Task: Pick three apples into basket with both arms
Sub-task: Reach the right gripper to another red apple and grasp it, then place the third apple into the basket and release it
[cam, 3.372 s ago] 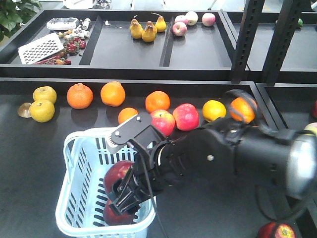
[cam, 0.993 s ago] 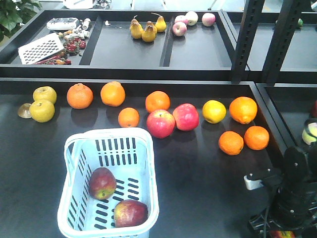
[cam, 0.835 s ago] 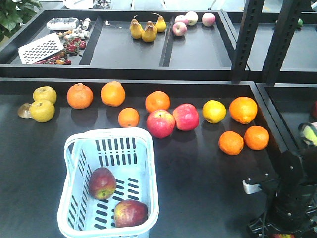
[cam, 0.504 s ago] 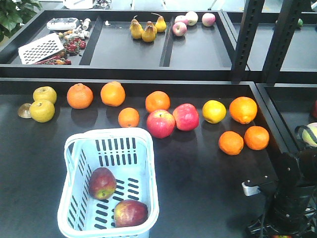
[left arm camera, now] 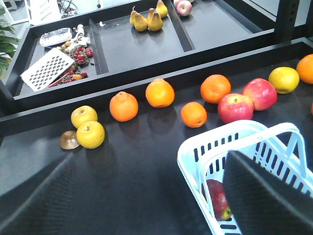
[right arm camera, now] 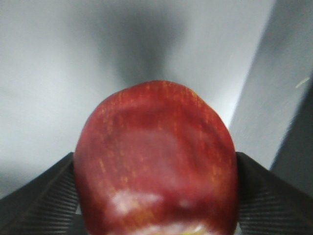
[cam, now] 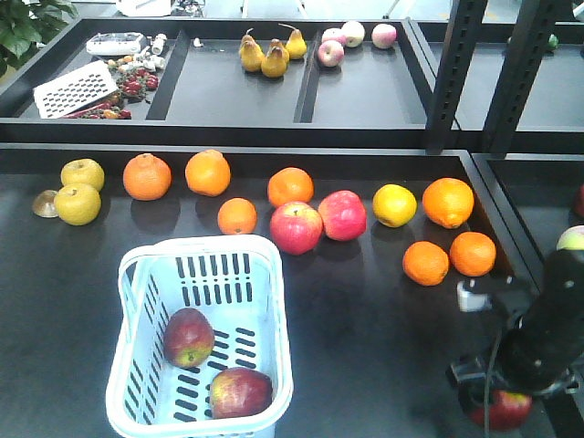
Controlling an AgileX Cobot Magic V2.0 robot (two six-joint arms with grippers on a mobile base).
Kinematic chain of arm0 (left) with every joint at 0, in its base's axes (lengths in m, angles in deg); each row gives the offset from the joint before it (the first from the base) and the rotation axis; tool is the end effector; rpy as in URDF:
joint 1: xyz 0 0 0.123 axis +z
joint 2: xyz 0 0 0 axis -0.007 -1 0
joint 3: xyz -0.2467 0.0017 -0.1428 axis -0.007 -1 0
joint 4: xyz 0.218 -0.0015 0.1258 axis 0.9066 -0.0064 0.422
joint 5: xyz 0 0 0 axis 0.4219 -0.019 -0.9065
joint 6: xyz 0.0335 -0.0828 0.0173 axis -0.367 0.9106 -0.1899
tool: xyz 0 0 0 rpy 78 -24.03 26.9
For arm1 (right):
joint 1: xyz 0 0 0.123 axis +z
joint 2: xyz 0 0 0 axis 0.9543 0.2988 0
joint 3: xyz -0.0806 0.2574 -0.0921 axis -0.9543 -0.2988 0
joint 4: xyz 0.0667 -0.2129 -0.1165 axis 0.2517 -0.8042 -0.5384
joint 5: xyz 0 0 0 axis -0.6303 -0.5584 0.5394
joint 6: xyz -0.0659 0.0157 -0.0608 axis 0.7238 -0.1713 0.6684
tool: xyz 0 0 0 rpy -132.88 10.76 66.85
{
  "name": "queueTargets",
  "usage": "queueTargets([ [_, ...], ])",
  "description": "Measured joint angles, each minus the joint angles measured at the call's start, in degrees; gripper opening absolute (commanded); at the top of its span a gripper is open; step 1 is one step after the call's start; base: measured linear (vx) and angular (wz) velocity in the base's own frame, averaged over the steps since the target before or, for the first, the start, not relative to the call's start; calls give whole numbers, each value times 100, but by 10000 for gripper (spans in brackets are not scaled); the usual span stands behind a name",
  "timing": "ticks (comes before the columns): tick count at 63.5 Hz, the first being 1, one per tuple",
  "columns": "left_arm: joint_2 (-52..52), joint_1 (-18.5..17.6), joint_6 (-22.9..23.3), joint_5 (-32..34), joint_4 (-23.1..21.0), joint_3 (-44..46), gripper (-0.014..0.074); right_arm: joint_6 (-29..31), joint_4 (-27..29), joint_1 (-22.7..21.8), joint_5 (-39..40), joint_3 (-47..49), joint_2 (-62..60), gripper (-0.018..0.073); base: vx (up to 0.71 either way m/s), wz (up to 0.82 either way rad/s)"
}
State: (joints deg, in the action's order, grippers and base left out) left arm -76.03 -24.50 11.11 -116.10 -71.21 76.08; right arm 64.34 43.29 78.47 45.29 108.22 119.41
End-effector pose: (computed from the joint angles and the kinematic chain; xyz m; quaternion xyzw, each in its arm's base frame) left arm 0.1000 -0.0225 0.4172 0.1333 0.8266 -0.0065 0.5468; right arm 0.2528 0.0297 0.1549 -0.0839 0.9957 0.0212 0.0333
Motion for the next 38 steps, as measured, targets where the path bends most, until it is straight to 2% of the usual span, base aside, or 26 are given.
queueTargets([
  [6,0,0,0,0,0,0,576,0,160,321,-36,0,-647,314,0,0],
  [17,0,0,0,0,0,0,576,16,670,1478,175,0,-1671,314,0,0],
  [28,0,0,0,0,0,0,576,15,1206,2731,1135,0,-2052,314,0,0],
  [38,0,0,0,0,0,0,576,4,1389,3358,1890,237,-1744,314,0,0],
])
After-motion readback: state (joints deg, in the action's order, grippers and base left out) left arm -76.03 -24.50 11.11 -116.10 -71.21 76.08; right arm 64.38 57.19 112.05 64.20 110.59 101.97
